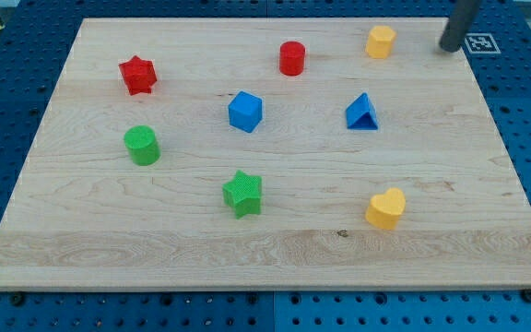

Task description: Push yellow hexagon closer to the blue triangle

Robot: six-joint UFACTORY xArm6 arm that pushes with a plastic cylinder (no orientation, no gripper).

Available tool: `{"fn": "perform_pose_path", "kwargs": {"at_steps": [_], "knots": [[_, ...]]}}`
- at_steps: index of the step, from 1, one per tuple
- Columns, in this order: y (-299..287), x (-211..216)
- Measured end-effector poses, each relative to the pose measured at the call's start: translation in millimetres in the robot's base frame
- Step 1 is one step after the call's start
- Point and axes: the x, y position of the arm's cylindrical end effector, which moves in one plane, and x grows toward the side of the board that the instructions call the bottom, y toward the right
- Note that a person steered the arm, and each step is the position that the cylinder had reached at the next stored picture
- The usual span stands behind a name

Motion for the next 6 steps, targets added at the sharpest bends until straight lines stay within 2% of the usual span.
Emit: {"fn": "perform_pose_path", "kwargs": {"at_steps": [1, 2, 3, 6], "knots": [[-16, 0], [-17, -19], [-53, -70], [-98, -40]]}}
